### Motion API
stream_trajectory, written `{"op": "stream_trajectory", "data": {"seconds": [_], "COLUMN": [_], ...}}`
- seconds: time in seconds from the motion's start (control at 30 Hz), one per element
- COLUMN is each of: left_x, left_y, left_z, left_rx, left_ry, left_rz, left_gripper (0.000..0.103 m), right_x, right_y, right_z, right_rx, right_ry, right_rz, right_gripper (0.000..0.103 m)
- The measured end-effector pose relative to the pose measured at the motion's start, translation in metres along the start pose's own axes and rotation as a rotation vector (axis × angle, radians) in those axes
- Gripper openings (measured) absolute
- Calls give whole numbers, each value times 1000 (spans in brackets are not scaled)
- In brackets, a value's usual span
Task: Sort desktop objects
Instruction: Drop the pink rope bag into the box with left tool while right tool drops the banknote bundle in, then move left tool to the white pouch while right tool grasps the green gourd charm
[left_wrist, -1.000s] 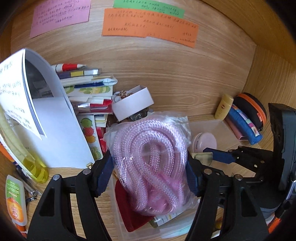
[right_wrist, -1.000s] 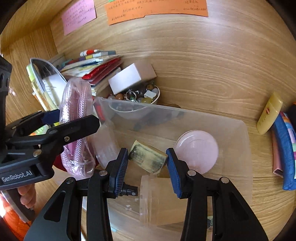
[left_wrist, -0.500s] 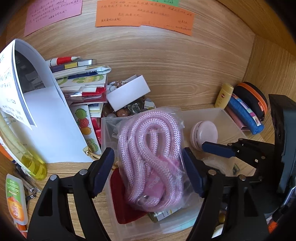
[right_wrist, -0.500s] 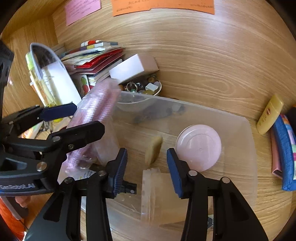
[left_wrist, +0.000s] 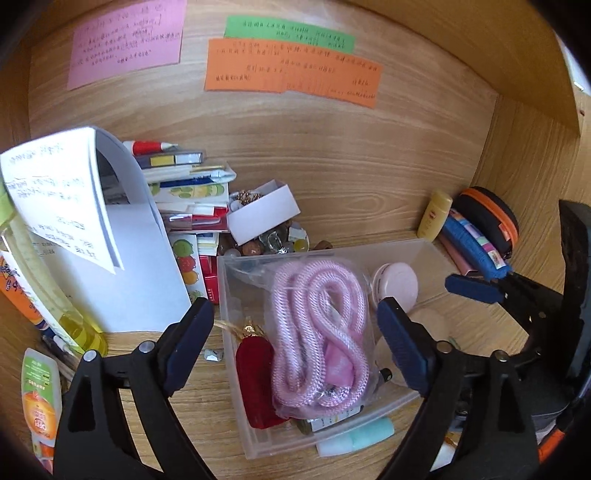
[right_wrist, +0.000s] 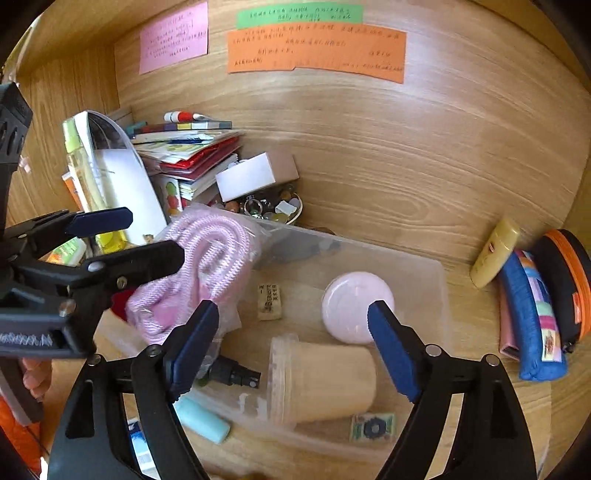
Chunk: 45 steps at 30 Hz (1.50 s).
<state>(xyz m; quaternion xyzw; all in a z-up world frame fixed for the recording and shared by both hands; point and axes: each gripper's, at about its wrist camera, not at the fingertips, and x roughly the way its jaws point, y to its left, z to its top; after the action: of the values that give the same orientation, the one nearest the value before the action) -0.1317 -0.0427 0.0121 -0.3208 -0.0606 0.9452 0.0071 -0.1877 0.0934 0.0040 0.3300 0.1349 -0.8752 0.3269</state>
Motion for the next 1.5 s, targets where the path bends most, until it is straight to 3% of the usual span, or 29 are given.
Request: {"op": "stream_trajectory", "data": {"seconds": [0.23,0.53,0.83,1.3,1.33,1.4,1.5], "left_x": [-28,-57,-59,-48,-47,-44,-38], "left_y": [-5,-16,-11,-29,-31,-35,-42], "left_z": [-8,-42,-71,-98,-100,-103,-108], "left_rx": [3,86,67,77,73,72,78], "left_ry": [-36,-44,21,122,134,152,187], "left_rz": [-35,3,-4,-33,-45,-55,-67], "left_gripper": [96,97,97,97,97,97,97], "right_x": [-30,-47,-23,-29,-30,-29,-28], "right_y": [6,9,5,-20,-22,-24,-22], "right_z": [-20,-55,-99,-123,-124,-124,-122], "right_rx": [-29,-61,-112,-139,-134,-127,-128], "right_ry": [-7,21,157,213,212,216,213], "right_rz": [-7,-27,-71,-51,-38,-7,36], "right_gripper": [82,82,82,79,73,52,33]}}
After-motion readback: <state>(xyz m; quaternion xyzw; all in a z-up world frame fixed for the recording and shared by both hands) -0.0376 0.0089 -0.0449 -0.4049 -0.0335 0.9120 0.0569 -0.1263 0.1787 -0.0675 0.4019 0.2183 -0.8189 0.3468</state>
